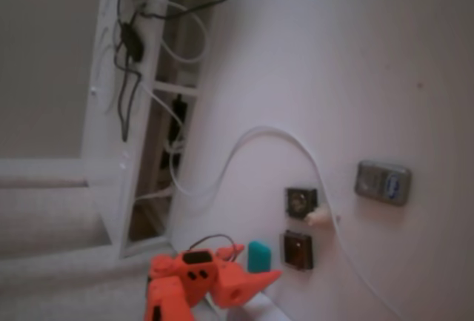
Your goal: Grasp the green cube and put it in the bin.
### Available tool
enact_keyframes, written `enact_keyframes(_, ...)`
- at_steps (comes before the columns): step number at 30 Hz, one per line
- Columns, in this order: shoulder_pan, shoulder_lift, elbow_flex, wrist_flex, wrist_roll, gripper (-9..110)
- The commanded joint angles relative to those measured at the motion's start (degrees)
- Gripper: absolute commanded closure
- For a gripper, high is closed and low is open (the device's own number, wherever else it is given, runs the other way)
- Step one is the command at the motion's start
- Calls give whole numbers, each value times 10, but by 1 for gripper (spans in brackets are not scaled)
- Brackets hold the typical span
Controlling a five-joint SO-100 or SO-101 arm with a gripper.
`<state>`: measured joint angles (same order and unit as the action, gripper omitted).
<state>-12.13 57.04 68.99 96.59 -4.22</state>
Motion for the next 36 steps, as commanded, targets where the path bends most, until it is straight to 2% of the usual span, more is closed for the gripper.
enact_keyframes(1, -11, 0, -33, -17, -8, 53)
enact_keyframes(15, -34, -40, -49, -4, -7, 56)
enact_keyframes(29, -34, -48, -45, 32, -7, 70)
enact_keyframes(36, -9, -52, -37, 24, -6, 69)
